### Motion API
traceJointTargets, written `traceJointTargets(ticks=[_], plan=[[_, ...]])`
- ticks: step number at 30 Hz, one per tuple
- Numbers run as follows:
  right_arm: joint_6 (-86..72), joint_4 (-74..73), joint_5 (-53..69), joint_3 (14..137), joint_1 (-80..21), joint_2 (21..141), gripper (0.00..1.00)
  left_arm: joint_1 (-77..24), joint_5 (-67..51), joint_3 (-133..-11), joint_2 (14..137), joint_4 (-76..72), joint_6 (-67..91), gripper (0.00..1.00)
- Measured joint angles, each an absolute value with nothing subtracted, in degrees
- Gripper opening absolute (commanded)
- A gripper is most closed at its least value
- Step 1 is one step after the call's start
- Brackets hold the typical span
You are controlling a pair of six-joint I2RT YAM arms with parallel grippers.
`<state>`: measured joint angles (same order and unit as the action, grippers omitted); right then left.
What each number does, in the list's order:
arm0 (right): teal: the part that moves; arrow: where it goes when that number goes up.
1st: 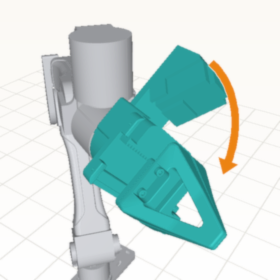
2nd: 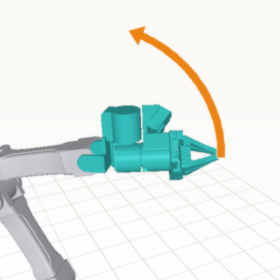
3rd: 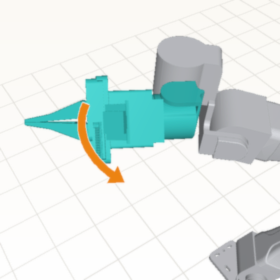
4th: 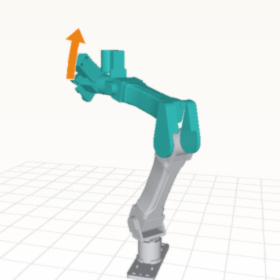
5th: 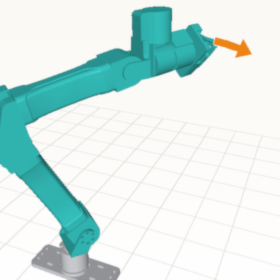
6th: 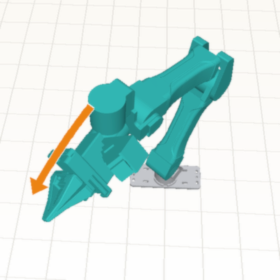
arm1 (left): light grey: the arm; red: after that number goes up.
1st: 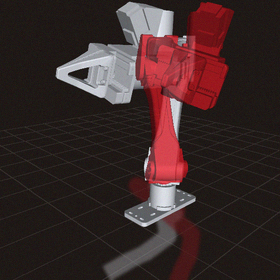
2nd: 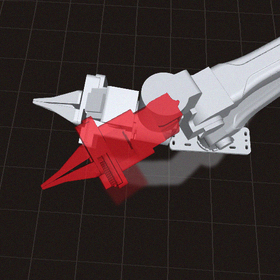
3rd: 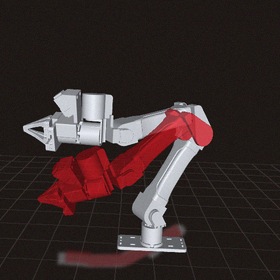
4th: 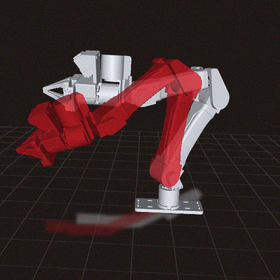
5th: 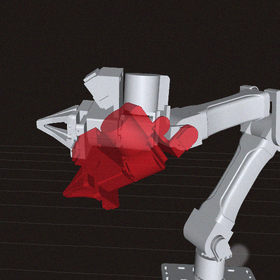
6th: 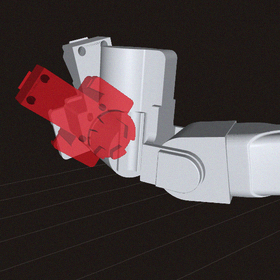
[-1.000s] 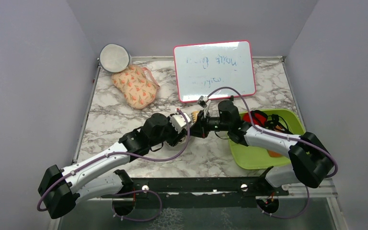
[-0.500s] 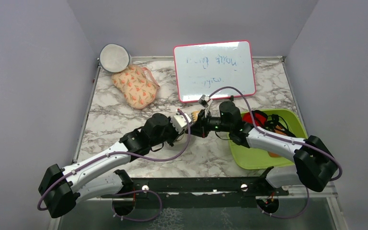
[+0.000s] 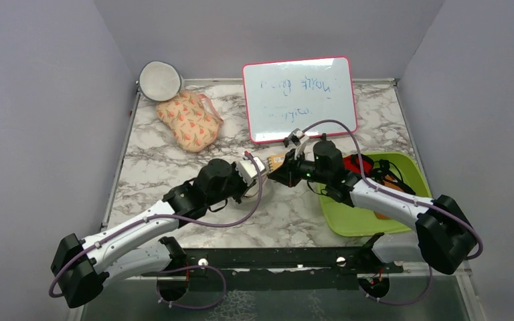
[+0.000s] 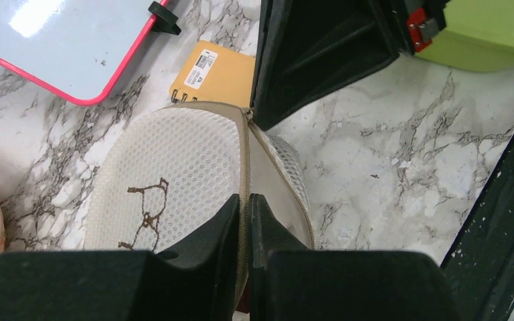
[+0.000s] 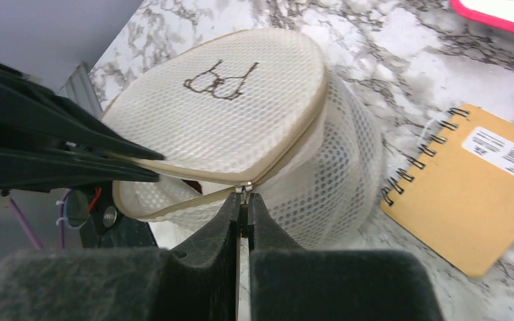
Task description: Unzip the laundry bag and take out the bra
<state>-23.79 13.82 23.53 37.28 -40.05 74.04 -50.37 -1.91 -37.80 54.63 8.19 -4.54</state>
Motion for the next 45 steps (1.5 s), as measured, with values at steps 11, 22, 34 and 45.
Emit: traceJointTargets(ticks=[11,22,34,45], plan=[[-24.3,13.8,28.8,36.4,-33.7,73.9,0.01,-50.5,-0.2,-37.8,50.5,6.9,-4.6,0.00],[-24.2,17.8,37.2,35.7,-33.9,75.9,0.01,-50.5,-0.2,-37.8,54.4,8.0,-4.9,0.35],[-26.0,21.3,40.0,35.6,-38.6,75.8,0.01,-50.5,-0.3,-37.8,56.0,8.6,-4.8,0.35],[-26.2,22.4,39.0,35.7,-41.3,76.8,0.01,-50.6,-0.8,-37.8,55.9,8.7,-4.8,0.00]])
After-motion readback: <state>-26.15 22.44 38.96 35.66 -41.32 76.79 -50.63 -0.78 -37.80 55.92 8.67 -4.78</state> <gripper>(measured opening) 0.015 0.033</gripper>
